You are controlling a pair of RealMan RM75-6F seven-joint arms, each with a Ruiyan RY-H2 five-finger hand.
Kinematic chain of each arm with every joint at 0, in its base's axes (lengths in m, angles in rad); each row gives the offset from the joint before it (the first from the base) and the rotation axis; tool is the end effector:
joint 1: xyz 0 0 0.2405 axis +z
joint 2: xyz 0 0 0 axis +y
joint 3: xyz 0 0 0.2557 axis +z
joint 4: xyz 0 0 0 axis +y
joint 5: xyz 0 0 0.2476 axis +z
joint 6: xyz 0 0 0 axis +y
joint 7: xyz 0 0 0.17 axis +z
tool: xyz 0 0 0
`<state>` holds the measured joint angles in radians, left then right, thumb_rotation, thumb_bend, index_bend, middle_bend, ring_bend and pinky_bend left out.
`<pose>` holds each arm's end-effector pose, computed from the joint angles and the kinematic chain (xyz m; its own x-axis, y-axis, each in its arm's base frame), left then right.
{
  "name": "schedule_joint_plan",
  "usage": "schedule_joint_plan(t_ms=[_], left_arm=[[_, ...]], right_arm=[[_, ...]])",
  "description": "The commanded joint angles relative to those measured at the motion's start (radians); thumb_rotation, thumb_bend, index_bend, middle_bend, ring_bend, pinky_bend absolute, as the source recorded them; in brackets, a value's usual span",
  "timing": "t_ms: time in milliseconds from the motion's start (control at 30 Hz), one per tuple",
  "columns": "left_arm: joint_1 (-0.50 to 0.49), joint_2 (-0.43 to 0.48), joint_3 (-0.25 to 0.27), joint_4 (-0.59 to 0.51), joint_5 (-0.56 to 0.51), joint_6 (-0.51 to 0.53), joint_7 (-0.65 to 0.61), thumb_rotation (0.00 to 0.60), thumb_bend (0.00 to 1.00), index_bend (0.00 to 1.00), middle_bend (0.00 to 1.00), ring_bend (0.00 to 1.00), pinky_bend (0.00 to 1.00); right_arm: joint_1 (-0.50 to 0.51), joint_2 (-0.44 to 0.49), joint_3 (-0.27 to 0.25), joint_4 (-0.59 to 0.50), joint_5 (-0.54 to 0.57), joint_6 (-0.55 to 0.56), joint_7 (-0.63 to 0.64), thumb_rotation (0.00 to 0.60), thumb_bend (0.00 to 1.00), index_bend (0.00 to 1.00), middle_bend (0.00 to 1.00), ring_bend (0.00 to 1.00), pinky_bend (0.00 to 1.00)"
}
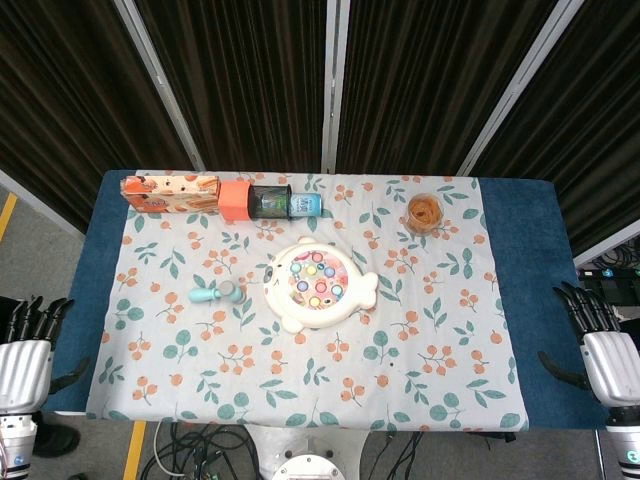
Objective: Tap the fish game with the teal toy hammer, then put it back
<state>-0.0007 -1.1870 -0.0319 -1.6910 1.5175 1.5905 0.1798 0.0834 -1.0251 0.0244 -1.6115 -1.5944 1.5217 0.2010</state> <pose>-0.3073 0.1776 0.1079 0.4294 -0.0420 0.9022 0.9025 0.0572 -0.4269 -0.3209 -0.2034 0.1509 0.3017 -0.0040 0.9534 -0.9489 -0.0985 0.2999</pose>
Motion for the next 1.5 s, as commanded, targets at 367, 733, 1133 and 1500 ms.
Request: schedule_joint_plan(t_ms=[367, 733, 1133, 1500], left_arm=[[-0.015, 0.006, -0.003, 0.002, 0.007, -0.021, -0.009, 0.600, 0.19, 0.12, 0.12, 0.01, 0.00], [-0.228, 0.049, -0.115, -0.017, -0.024, -0.258, -0.115, 0.600, 0.19, 0.19, 0.12, 0.01, 0.01], [-0.481, -0.105, -0.195, 0.109, -0.249, -0.610, -0.190, 0.600, 0.23, 0.26, 0.17, 0.08, 0.04], [-0.534, -0.232, -0.170, 0.211, -0.342, -0.681, -0.198, 0.600, 0.23, 0.30, 0.17, 0.08, 0.04]], right_arm=[[0.000, 0.006, 0.000, -0.012, -0.015, 0.005, -0.012, 0.600, 0.15, 0.00, 0.03, 0.00, 0.00], [-0.018, 0.035, 0.014, -0.045, -0.039, 0.065, -0.059, 0.600, 0.15, 0.00, 0.04, 0.00, 0.00], [-0.031, 0.066, 0.021, -0.105, -0.051, 0.091, -0.121, 0.600, 0.15, 0.00, 0.05, 0.00, 0.00], [-0.019, 0.062, 0.021, -0.102, -0.046, 0.061, -0.115, 0.600, 0.15, 0.00, 0.05, 0.00, 0.00]])
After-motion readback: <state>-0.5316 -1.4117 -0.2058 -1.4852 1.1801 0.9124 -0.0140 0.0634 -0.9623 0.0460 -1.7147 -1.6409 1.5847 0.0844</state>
